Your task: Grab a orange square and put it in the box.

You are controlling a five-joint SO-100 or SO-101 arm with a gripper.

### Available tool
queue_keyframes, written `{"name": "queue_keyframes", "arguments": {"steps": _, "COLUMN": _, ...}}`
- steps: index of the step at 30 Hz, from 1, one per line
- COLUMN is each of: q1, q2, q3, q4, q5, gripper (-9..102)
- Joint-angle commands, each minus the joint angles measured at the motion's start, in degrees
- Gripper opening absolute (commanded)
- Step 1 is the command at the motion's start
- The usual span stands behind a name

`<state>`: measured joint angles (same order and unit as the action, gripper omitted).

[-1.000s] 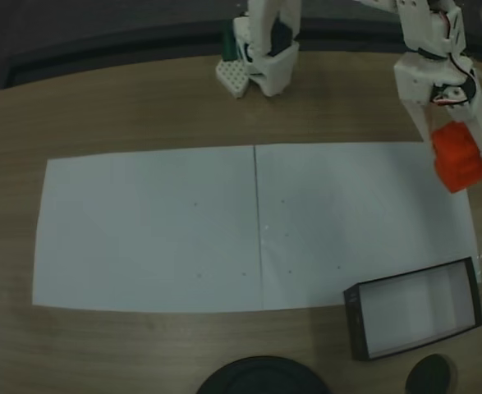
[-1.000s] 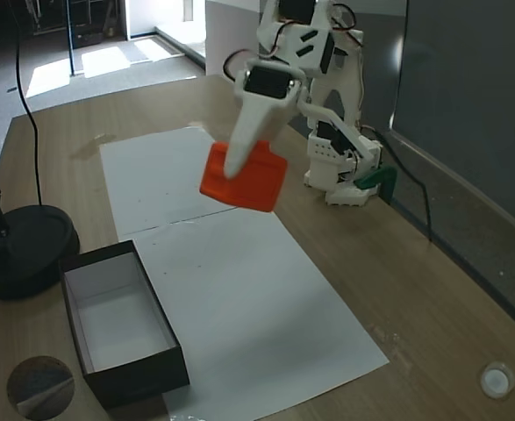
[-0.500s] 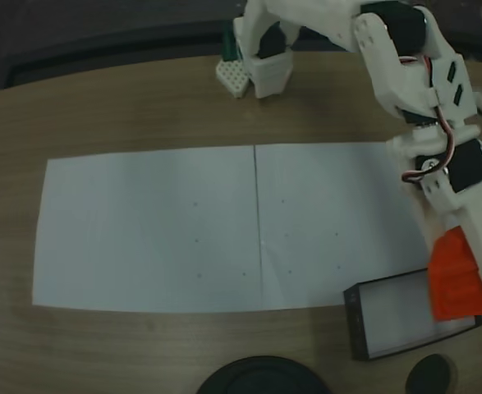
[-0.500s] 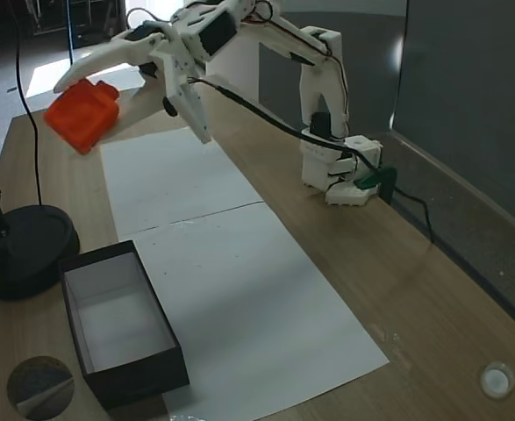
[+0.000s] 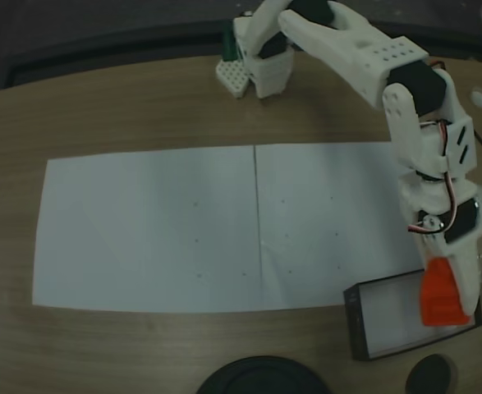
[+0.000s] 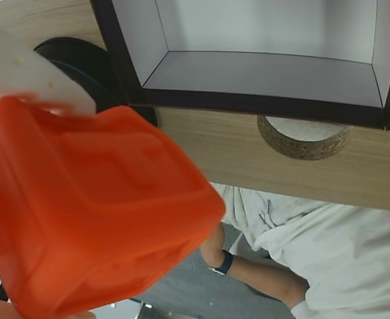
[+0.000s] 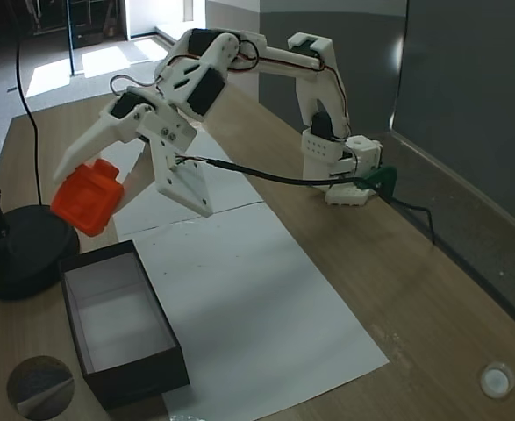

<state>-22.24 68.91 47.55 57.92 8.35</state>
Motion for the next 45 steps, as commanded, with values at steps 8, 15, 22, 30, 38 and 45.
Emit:
{"name": "queue_keyframes", "arguments": {"steps": 8, "q1": -0.8, "q2": -4.5, "q3": -3.8, "q4": -1.5, "q5": -0.3, "gripper": 6}}
{"name": "queue_keyframes", "arguments": {"steps": 15, "q1": -0.8, "q2": -6.0, "q3": -3.4, "q4": -1.2, "q5": -0.3, "gripper": 6}}
{"name": "queue_keyframes", "arguments": {"steps": 22, "q1": -0.3, "q2": -7.1, "q3": -3.8, "q4": -1.2, "q5": 0.3, "gripper": 13}}
{"name": "queue_keyframes", "arguments": {"steps": 30, "q1": -0.8, "q2": -6.7, "q3": -7.8, "q4": 3.8, "q5": 1.2, "gripper": 30}}
{"name": "queue_keyframes", "arguments": {"steps": 38, "q1": -0.3, "q2": -6.6, "q3": -15.6, "q4": 10.1, "q5": 1.1, "gripper": 31}}
{"name": "queue_keyframes", "arguments": {"steps": 45, "q1": -0.4, "q2": -7.4, "q3": -15.7, "q4": 12.8, "q5": 1.0, "gripper": 40}}
